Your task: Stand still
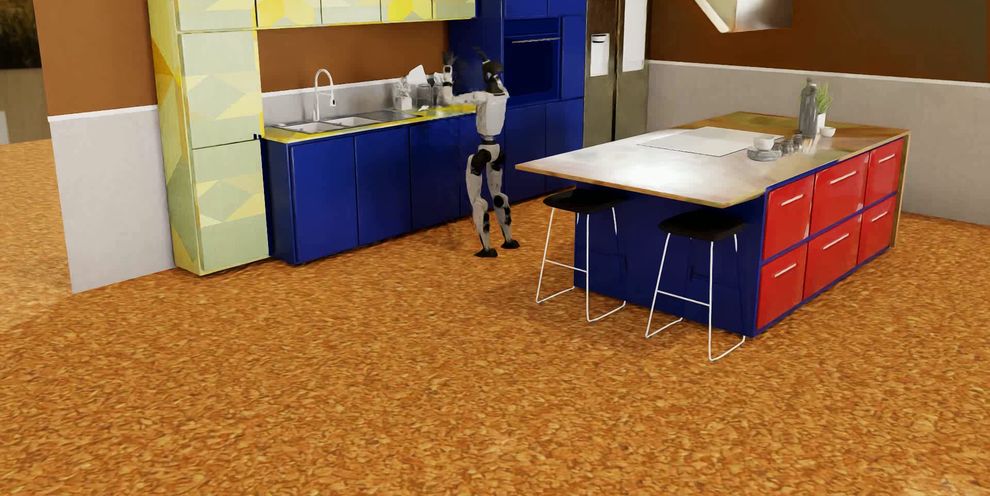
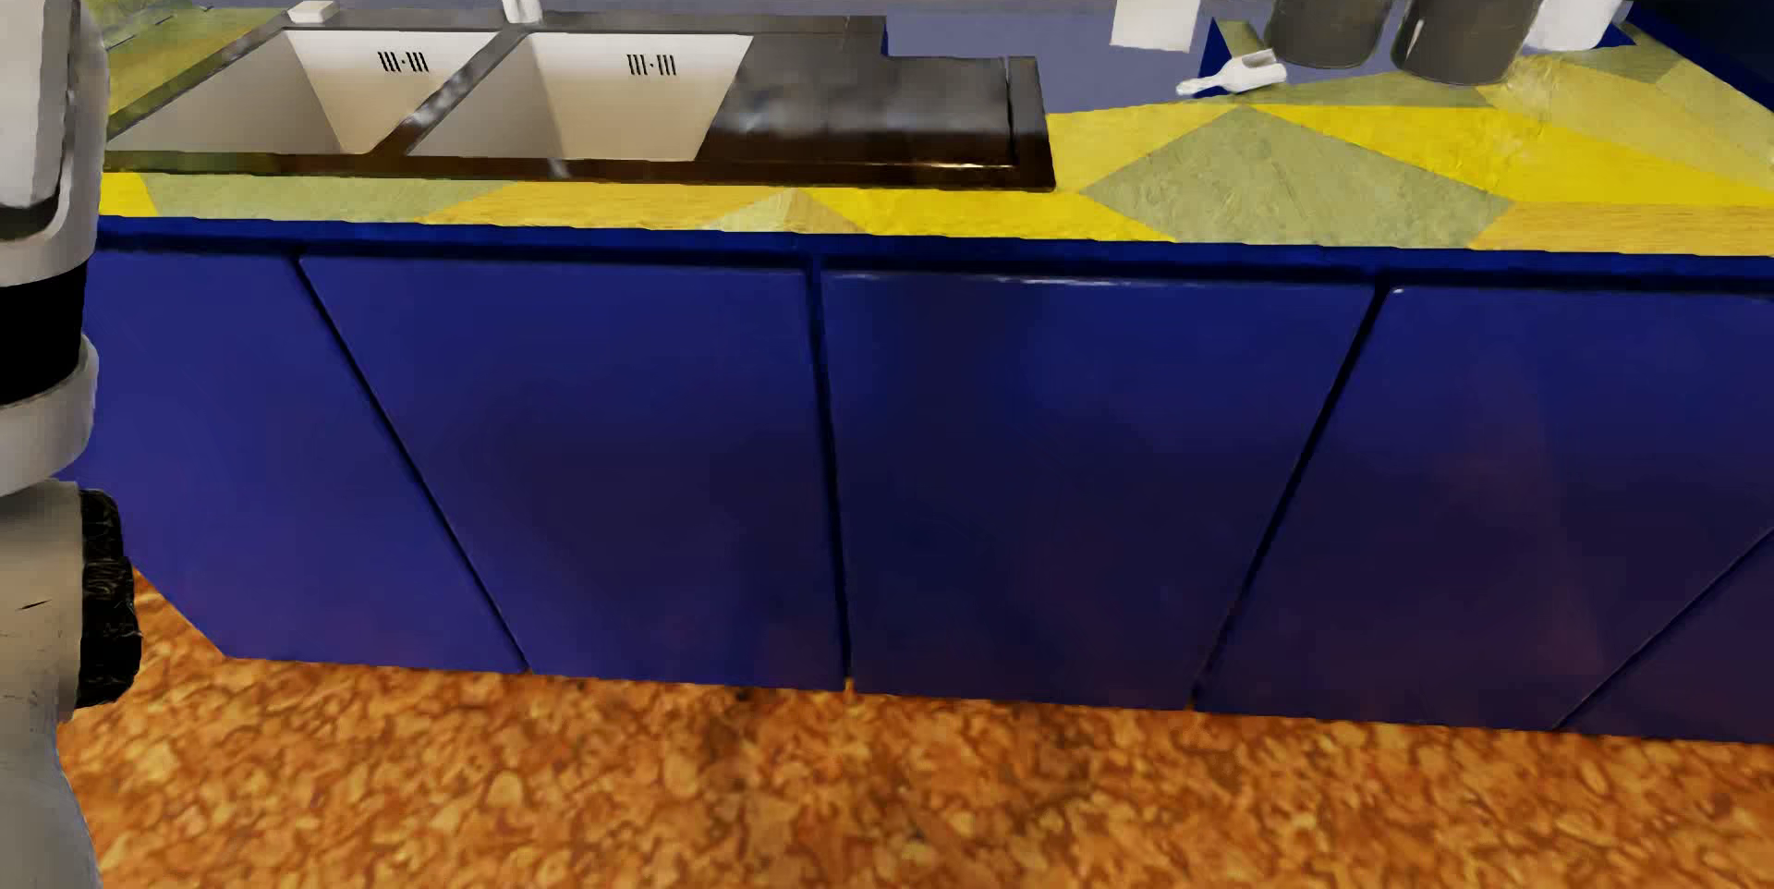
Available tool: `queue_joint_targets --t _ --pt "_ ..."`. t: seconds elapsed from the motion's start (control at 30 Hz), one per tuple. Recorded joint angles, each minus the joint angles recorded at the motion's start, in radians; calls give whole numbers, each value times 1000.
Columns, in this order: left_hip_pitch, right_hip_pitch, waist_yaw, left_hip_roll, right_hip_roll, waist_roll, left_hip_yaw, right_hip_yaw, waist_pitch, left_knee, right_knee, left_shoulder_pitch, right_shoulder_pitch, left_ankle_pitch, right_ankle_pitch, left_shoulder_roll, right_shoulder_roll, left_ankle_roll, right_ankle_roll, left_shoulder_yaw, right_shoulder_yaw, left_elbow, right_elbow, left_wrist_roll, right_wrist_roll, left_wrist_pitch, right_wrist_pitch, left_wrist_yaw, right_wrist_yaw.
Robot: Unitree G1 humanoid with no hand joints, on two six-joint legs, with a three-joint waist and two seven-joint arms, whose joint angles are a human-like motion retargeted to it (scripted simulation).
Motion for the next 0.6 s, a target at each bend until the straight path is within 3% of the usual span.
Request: queue_joint_targets --t 0.27,0.4,0.6 --pt "-2 -3 -12 -1 -11 2 0 0 7 7 -2 401 411 -15 20 -184 173 0 0 186 -209 -123 -146 0 0 0 0 0 0" --pt "0 -4 -13 -5 -19 1 0 0 5 10 -2 559 573 -24 35 -282 270 0 0 201 -314 -165 -162 0 0 0 0 0 0" --pt "7 -2 -20 -9 -27 6 0 0 -6 11 1 807 809 -31 50 -370 359 0 0 162 -297 -240 -214 0 0 0 0 0 0"
